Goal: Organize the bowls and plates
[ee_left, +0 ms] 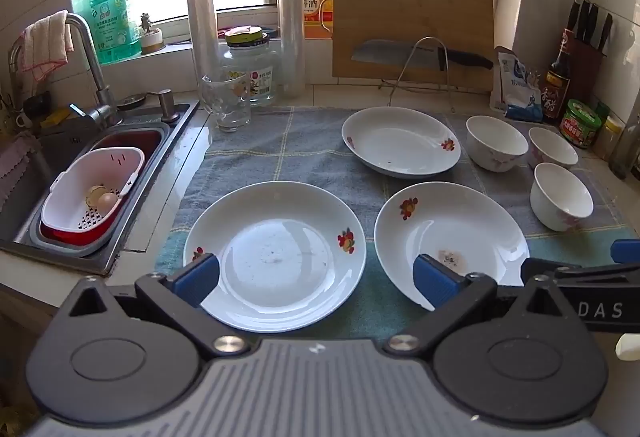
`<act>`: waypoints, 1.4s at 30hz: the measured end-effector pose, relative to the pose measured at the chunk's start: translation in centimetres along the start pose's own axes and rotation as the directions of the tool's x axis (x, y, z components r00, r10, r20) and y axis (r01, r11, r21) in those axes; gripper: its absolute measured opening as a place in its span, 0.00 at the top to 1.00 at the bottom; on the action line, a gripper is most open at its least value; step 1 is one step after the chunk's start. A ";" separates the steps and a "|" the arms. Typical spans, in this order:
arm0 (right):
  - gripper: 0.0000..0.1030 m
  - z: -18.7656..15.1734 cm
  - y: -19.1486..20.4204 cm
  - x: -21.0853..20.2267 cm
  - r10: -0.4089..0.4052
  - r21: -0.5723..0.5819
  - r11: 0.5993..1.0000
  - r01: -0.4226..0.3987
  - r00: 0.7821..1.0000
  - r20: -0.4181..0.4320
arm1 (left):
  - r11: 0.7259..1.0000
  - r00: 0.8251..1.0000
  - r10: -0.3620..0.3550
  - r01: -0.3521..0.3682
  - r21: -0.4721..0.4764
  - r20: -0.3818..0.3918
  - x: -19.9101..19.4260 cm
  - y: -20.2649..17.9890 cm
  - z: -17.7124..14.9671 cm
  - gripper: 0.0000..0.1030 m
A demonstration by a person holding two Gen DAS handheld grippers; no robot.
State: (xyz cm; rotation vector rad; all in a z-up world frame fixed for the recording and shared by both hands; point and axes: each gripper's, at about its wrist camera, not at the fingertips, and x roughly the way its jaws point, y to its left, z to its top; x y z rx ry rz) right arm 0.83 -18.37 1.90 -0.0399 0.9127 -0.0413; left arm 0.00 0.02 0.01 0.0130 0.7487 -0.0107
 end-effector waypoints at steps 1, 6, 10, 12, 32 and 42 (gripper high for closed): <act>0.00 0.0 0.0 0.0 -0.001 -0.001 1.000 0.001 1.000 0.001 | 1.000 1.000 0.002 -0.002 0.002 0.000 0.0 0.0 0.0 0.01; 0.00 0.1 0.0 -0.1 -0.003 0.001 1.000 0.003 1.000 0.000 | 1.000 1.000 0.003 -0.003 0.008 0.001 -0.2 -0.1 -0.1 0.01; 0.00 0.2 0.0 -0.1 -0.004 0.002 1.000 0.004 1.000 0.003 | 1.000 1.000 0.000 0.000 0.012 0.004 -0.3 -0.1 0.1 0.01; 0.00 0.3 0.0 -0.1 -0.004 0.004 1.000 0.004 1.000 0.004 | 1.000 1.000 0.001 -0.002 0.013 0.002 -0.1 -0.3 0.3 0.01; 0.00 0.8 -0.4 0.0 -0.016 -0.003 1.000 0.017 1.000 0.007 | 1.000 1.000 -0.013 0.013 0.006 0.000 -0.1 -0.4 0.7 0.01; 0.00 0.8 -0.3 0.1 -0.029 -0.005 1.000 0.029 1.000 0.010 | 1.000 1.000 -0.018 0.018 0.008 0.001 0.2 -0.6 0.8 0.01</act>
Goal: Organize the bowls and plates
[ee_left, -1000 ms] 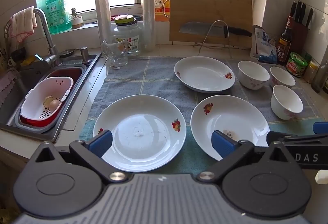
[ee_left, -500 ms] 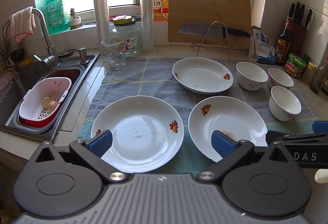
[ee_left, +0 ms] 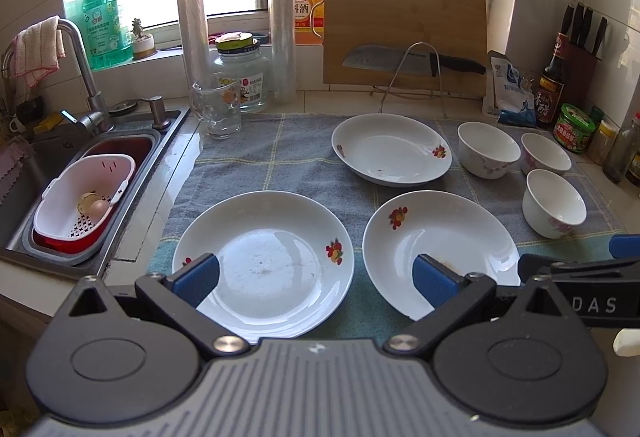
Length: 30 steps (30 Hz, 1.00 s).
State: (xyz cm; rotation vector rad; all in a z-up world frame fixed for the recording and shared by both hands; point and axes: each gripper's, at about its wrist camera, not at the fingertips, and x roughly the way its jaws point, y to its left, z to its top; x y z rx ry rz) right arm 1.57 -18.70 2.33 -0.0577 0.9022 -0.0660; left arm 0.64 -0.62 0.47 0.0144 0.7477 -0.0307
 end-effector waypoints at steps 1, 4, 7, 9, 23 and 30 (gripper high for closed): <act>0.00 0.0 0.0 0.0 0.000 0.000 1.000 0.000 1.000 0.000 | 1.000 1.000 -0.001 0.001 0.001 0.001 0.0 0.0 -0.1 0.01; 0.00 0.1 0.0 0.1 -0.001 0.001 1.000 0.001 1.000 -0.001 | 1.000 1.000 -0.002 0.002 0.000 0.000 0.0 0.0 -0.1 0.01; 0.00 0.0 -0.1 0.1 -0.001 0.002 1.000 0.001 1.000 0.000 | 1.000 1.000 -0.002 0.002 0.003 -0.001 0.2 -0.2 0.1 0.01; 0.00 0.1 -0.1 0.2 -0.001 0.002 1.000 0.001 1.000 0.001 | 1.000 1.000 -0.002 0.002 0.003 0.000 0.2 -0.3 0.1 0.01; 0.00 0.2 -0.2 0.2 -0.002 -0.001 1.000 0.002 1.000 0.002 | 1.000 1.000 -0.002 0.002 0.004 0.001 0.2 -0.3 0.1 0.01; 0.00 0.2 -0.2 0.2 -0.003 -0.002 1.000 0.003 1.000 0.003 | 1.000 1.000 -0.002 0.002 0.003 0.001 0.2 -0.3 0.1 0.01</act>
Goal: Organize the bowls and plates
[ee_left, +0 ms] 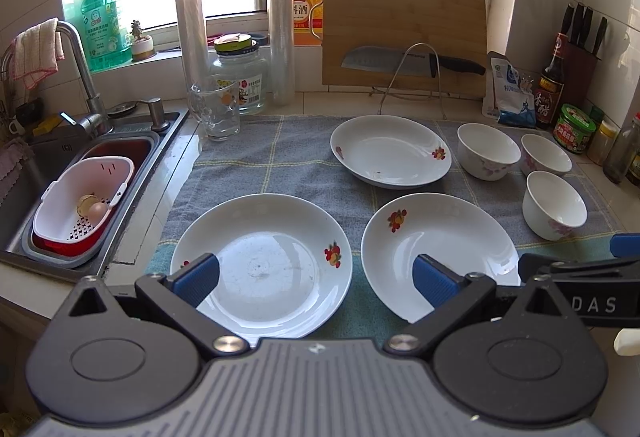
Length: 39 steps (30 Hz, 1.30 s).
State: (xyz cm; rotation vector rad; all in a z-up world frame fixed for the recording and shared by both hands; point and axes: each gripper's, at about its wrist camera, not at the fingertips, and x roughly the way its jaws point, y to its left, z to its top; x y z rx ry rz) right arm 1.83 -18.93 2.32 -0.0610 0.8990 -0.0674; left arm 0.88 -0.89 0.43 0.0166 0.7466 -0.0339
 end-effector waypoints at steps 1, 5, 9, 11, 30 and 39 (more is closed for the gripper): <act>0.00 0.0 0.0 0.0 -0.001 -0.001 1.000 0.001 1.000 0.001 | 1.000 1.000 0.000 0.000 0.000 0.000 0.0 0.0 0.0 0.01; 0.00 0.1 0.0 0.0 0.000 -0.003 1.000 0.000 1.000 0.002 | 1.000 1.000 0.001 -0.001 -0.002 0.000 0.0 0.0 0.2 0.01; 0.00 0.1 0.0 -0.1 -0.001 -0.003 1.000 0.001 1.000 0.003 | 1.000 1.000 0.001 -0.001 -0.001 0.001 0.0 0.0 0.2 0.01; 0.00 0.2 0.0 -0.1 -0.001 -0.004 1.000 0.001 1.000 0.004 | 1.000 1.000 0.001 -0.001 -0.001 0.002 0.1 0.0 0.3 0.01; 0.00 0.3 -1.6 -0.1 0.075 -0.051 0.996 -0.072 0.996 0.050 | 1.000 0.999 0.012 -0.012 -0.004 0.044 -0.9 -1.4 -0.4 0.01; 0.00 1.1 -2.2 0.6 0.200 -0.118 0.975 -0.188 0.974 0.102 | 0.999 0.990 0.051 -0.053 0.012 0.128 -2.2 -1.0 -2.2 0.01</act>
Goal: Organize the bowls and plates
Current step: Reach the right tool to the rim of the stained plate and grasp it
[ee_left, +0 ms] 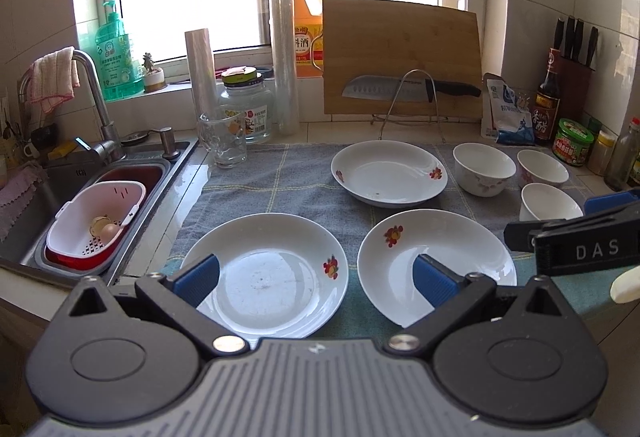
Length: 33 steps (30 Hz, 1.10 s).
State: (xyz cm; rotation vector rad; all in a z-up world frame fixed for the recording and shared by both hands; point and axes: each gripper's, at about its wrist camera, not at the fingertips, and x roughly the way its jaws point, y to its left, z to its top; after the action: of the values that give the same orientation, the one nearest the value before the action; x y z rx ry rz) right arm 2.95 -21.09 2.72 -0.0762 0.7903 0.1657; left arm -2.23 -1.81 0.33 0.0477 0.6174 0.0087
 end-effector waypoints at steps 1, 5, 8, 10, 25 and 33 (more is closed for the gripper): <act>0.00 0.1 0.0 0.1 0.015 -0.009 1.000 -0.015 1.000 0.007 | 1.000 1.000 0.013 -0.013 -0.001 0.005 -0.1 0.2 -0.2 0.01; 0.00 0.3 0.4 0.4 0.130 -0.057 0.990 -0.126 0.989 0.071 | 0.999 0.999 0.041 -0.041 0.007 0.015 -0.2 1.1 -1.4 0.01; 0.00 0.4 1.5 0.8 0.190 -0.134 0.975 -0.175 0.976 0.107 | 0.999 0.999 0.042 -0.042 0.005 0.014 0.1 1.9 -2.7 0.01; 0.00 0.5 2.1 1.3 0.236 -0.150 0.964 -0.219 0.966 0.108 | 1.000 1.000 0.029 -0.029 0.011 0.002 0.6 2.4 -3.6 0.01; 0.00 2.4 6.7 7.9 0.367 -0.226 0.905 -0.359 0.930 -0.010 | 1.000 0.997 -0.013 0.015 0.026 -0.075 6.9 7.1 -9.0 0.01; 0.00 4.3 9.0 12.2 0.400 -0.249 0.878 -0.410 0.912 -0.093 | 0.995 0.992 -0.079 0.085 0.061 -0.094 9.2 7.9 -9.5 0.01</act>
State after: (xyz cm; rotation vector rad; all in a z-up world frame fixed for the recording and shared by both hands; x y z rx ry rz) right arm 12.82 -10.26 -3.04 -0.1656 0.8127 0.6721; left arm -0.21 6.72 -12.32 0.0853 0.7105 -0.0889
